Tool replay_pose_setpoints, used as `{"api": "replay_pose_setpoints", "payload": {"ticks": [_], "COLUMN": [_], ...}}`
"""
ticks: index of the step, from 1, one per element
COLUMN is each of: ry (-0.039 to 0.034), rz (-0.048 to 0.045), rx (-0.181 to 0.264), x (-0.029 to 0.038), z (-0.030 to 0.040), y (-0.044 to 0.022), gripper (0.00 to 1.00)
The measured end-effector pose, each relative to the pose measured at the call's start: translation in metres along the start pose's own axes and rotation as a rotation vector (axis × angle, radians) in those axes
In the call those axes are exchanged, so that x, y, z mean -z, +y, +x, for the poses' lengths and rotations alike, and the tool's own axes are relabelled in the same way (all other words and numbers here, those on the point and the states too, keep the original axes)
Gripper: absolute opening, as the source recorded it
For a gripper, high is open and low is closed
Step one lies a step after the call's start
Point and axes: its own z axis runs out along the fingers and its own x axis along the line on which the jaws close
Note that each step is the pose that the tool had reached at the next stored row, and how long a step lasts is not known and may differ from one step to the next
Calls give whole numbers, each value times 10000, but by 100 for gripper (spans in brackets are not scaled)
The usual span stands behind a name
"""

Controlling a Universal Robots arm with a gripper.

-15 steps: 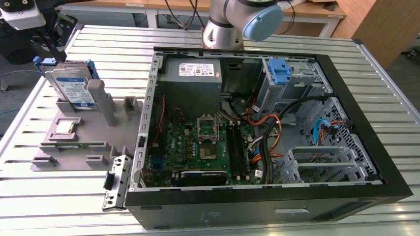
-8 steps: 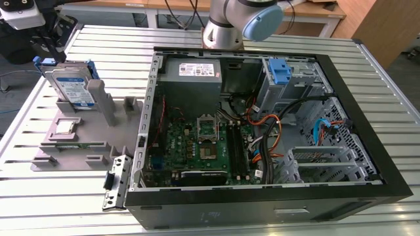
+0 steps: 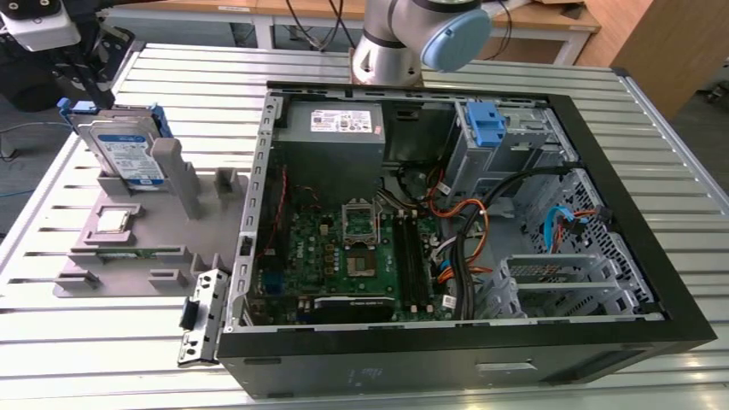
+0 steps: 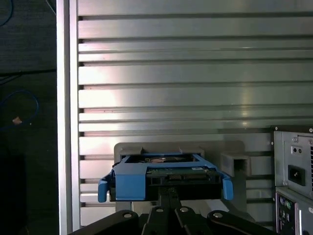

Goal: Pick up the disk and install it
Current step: 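Reach for the disk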

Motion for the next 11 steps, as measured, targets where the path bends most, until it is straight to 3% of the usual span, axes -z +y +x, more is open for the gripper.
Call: {"api": "replay_pose_setpoints", "payload": {"ticks": [11], "ry": [2], "rz": [29], "rx": [175], "x": [0], "z": [0], "y": [0], "gripper": [10]}}
